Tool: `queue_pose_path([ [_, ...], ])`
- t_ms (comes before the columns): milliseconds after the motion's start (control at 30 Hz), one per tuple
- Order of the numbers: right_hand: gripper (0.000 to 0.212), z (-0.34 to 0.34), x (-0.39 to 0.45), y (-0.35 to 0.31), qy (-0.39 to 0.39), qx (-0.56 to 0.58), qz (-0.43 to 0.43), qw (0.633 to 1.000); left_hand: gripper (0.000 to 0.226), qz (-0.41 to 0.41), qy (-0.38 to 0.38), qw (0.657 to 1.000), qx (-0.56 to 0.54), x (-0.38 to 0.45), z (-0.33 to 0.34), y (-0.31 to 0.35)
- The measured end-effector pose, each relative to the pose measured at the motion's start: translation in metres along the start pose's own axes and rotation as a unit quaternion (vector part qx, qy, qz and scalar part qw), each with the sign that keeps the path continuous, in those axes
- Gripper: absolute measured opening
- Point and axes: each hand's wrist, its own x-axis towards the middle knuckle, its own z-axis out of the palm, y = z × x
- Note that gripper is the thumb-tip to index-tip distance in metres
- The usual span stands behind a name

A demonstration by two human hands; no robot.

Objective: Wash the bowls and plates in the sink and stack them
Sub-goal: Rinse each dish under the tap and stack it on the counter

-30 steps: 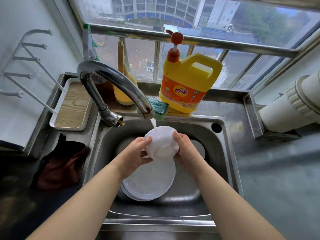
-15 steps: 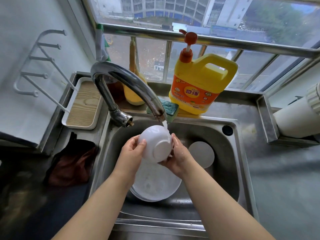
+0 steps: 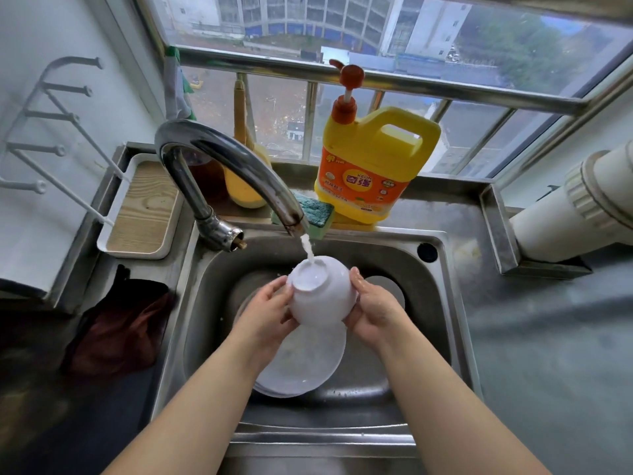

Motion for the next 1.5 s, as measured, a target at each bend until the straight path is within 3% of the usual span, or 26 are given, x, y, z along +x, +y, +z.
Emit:
queue_pose_path([
  [133, 0.035, -0.003, -0.005, -0.009, 0.015, 0.042, -0.014, 0.999, 0.039, 0.012, -0.034, 0.998, -0.049, -0.001, 0.01, 0.002],
  [333, 0.031, 0.007, -0.013, -0.006, 0.004, 0.109, 0.015, 0.994, 0.041, 0.066, -0.001, 0.998, -0.025, 0.002, 0.011, 0.013],
  [633, 0.033, 0.029, -0.011, 0.002, -0.077, 0.123, 0.041, 0.989, 0.031, 0.003, 0.038, 0.996, -0.083, 0.006, -0.012, 0.024],
  [833, 0.023, 0.026, -0.017, 0.005, -0.108, 0.075, -0.006, 0.991, 0.034, 0.032, -0.017, 0.999, -0.036, -0.006, -0.017, 0.015],
  [933, 0.017, 0.012, -0.022, 0.01, -0.102, -0.115, -0.081, 0.985, 0.037, 0.025, -0.004, 0.999, 0.03, -0.011, -0.013, 0.009],
  [1033, 0.022, 0.003, -0.029, 0.02, -0.077, -0.373, -0.227, 0.896, 0.033, -0.011, -0.035, 0.998, 0.047, -0.019, 0.004, 0.006],
  [1167, 0.028, -0.003, -0.031, 0.033, -0.081, -0.543, -0.357, 0.756, 0.034, -0.002, -0.04, 0.995, 0.096, -0.018, 0.016, 0.003],
  [1233, 0.014, -0.018, -0.026, 0.028, -0.085, -0.625, -0.388, 0.672, 0.029, 0.019, -0.033, 0.991, 0.129, -0.016, 0.014, 0.006],
  [1333, 0.023, -0.042, -0.018, 0.015, -0.116, -0.749, -0.401, 0.515, 0.022, 0.022, 0.005, 0.985, 0.17, -0.012, 0.007, 0.017],
  [1400, 0.026, -0.046, -0.011, 0.008, -0.069, -0.775, -0.468, 0.419, 0.024, 0.004, 0.018, 0.985, 0.172, -0.007, 0.004, 0.022],
  [1433, 0.025, -0.044, -0.009, 0.007, -0.06, -0.774, -0.493, 0.393, 0.026, -0.002, 0.015, 0.986, 0.169, -0.006, 0.005, 0.023],
  [1500, 0.019, -0.024, -0.018, 0.012, -0.071, -0.771, -0.478, 0.414, 0.034, 0.004, -0.007, 0.988, 0.155, -0.004, 0.009, 0.017],
])
